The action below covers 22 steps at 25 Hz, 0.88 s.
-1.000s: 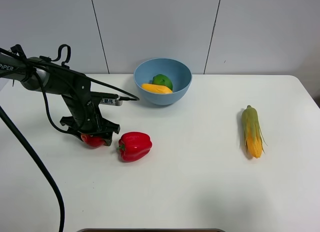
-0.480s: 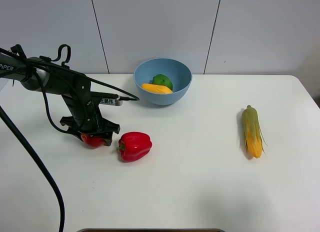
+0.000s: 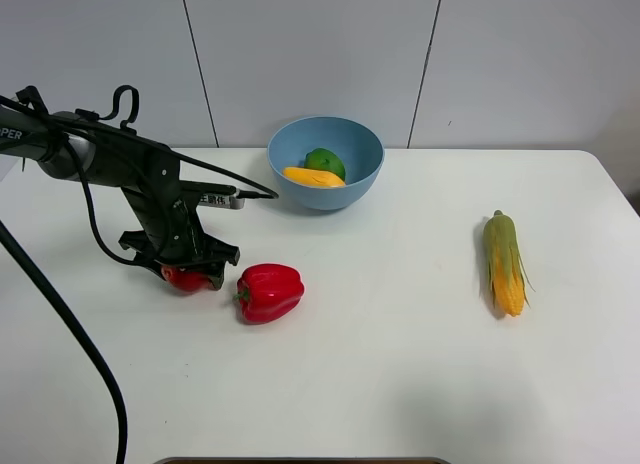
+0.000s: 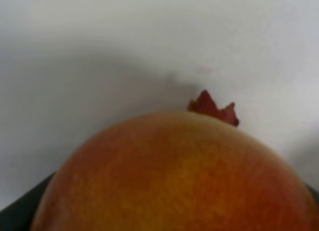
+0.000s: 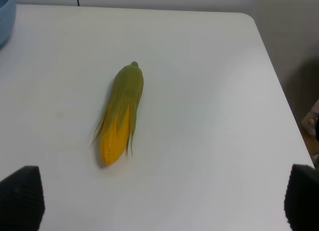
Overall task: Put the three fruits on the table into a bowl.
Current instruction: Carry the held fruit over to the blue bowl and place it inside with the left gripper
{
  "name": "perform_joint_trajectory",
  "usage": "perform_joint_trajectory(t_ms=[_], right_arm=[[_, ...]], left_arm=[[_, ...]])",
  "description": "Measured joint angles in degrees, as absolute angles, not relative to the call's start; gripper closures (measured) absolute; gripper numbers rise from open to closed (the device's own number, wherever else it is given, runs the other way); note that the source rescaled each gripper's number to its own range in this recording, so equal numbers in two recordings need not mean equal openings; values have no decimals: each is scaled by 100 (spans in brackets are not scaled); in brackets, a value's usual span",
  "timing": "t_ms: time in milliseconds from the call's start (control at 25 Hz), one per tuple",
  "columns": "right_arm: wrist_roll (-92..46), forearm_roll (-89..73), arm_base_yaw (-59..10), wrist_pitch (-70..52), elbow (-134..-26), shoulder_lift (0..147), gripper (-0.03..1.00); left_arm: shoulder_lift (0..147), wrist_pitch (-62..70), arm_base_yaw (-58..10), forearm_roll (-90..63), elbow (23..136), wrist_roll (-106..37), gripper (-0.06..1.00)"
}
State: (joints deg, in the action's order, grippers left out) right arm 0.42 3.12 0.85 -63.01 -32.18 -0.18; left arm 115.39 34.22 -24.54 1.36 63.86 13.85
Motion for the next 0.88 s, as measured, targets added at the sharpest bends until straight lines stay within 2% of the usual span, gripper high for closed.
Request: perform_joint_trajectory(t_ms=[600, 880], right_arm=[[42, 312, 85, -6301, -3218, -18, -3], [42, 312, 85, -6301, -3218, -18, -3]], left_arm=[[9725, 3689, -2454, 261, 6386, 1342, 92], [9057, 3412, -2454, 291, 6724, 771, 92]])
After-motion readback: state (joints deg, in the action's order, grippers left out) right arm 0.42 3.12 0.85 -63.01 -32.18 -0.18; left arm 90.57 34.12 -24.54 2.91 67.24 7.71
